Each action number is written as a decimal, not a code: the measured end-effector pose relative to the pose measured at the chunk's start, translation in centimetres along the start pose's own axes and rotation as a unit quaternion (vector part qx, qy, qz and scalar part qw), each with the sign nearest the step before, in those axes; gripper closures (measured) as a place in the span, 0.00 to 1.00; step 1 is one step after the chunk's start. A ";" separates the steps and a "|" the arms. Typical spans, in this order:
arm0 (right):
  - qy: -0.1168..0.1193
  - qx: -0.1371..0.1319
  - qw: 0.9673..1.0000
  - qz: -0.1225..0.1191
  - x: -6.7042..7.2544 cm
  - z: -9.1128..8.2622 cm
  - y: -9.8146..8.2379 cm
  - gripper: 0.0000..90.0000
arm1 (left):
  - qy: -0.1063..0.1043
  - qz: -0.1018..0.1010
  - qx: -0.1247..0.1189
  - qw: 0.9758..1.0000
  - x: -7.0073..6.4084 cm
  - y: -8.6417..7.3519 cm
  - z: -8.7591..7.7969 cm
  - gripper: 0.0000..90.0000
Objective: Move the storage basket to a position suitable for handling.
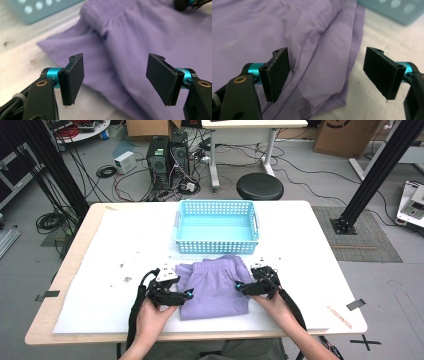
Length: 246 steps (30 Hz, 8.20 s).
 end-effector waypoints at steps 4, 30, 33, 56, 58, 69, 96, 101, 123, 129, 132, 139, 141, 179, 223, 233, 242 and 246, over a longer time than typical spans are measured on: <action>0.014 0.012 1.000 0.015 -0.2 0.2 -0.1 0.24 | 0.003 -0.017 0.022 1.000 0.5 -0.6 0.2 0.34; 0.023 0.002 1.000 -0.018 1.4 0.0 -0.2 0.90 | -0.072 -0.050 0.010 0.996 0.1 0.9 2.2 0.80; 0.028 0.001 0.999 -0.021 1.5 -0.1 -0.3 0.93 | -0.083 -0.046 0.006 0.995 -0.2 1.1 2.5 0.87; 0.033 0.008 0.999 -0.015 0.7 -2.0 -3.3 0.95 | -0.115 -0.006 0.014 0.993 -3.0 2.0 3.1 0.92; 0.032 0.007 0.999 -0.014 0.6 -2.1 -3.5 0.95 | -0.120 -0.002 0.018 0.993 -3.3 2.0 3.1 0.92; 0.034 -0.001 0.999 -0.019 0.2 -2.8 -4.3 0.81 | -0.119 0.003 0.016 0.993 -4.1 2.2 2.9 0.77; -0.022 -0.100 0.995 -0.014 -9.4 -1.7 5.3 0.39 | -0.019 -0.026 -0.086 0.996 9.4 7.4 2.4 0.35; -0.020 -0.088 0.995 -0.029 -9.4 -0.6 6.2 0.44 | -0.022 -0.014 -0.115 0.993 9.9 8.3 2.3 0.32; -0.043 -0.083 0.995 -0.037 -9.8 -0.2 6.5 0.51 | 0.024 0.004 -0.104 0.994 10.7 8.4 3.9 0.47; -0.037 -0.087 0.995 -0.035 -10.0 -0.1 6.5 0.54 | 0.005 -0.025 -0.112 0.993 11.0 8.3 4.0 0.54; -0.038 -0.083 0.995 -0.032 -9.9 -0.1 6.5 0.54 | 0.013 -0.023 -0.108 0.994 10.9 8.3 3.9 0.54; -0.036 -0.071 0.996 -0.035 -10.0 -0.6 5.8 0.55 | 0.023 -0.006 -0.092 0.995 9.9 8.4 3.7 0.55; -0.032 -0.070 0.996 -0.034 -10.1 -0.8 5.6 0.55 | 0.023 0.002 -0.083 0.996 9.4 8.3 3.6 0.55; -0.027 -0.129 0.991 0.023 -4.4 -6.8 -2.0 0.26 | -0.046 -0.002 -0.111 0.993 1.0 3.7 -2.3 0.32; 0.014 -0.005 0.998 0.064 0.6 -2.9 -5.9 0.28 | -0.075 -0.056 -0.004 0.996 -4.4 -0.3 1.6 0.41; 0.011 -0.005 0.998 0.056 1.2 -2.8 -5.7 0.43 | -0.081 -0.063 -0.007 0.995 -4.6 0.2 2.0 0.51; 0.000 -0.005 0.999 0.039 1.9 -2.6 -5.4 0.63 | -0.063 -0.054 -0.006 0.997 -5.2 0.9 2.6 0.66; 0.006 -0.007 0.999 0.037 2.0 -2.6 -5.3 0.76 | -0.057 -0.055 -0.005 0.997 -5.2 1.0 2.7 0.73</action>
Point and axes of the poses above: each handheld gripper's, and its own axes: z roughly forward along the jaws, y roughly out of its top, x roughly to its left, the point moved 8 cm from there along z, roughly forward along the jaws, and after that the axes turned 15 degrees about x, right-handed, at the moved point
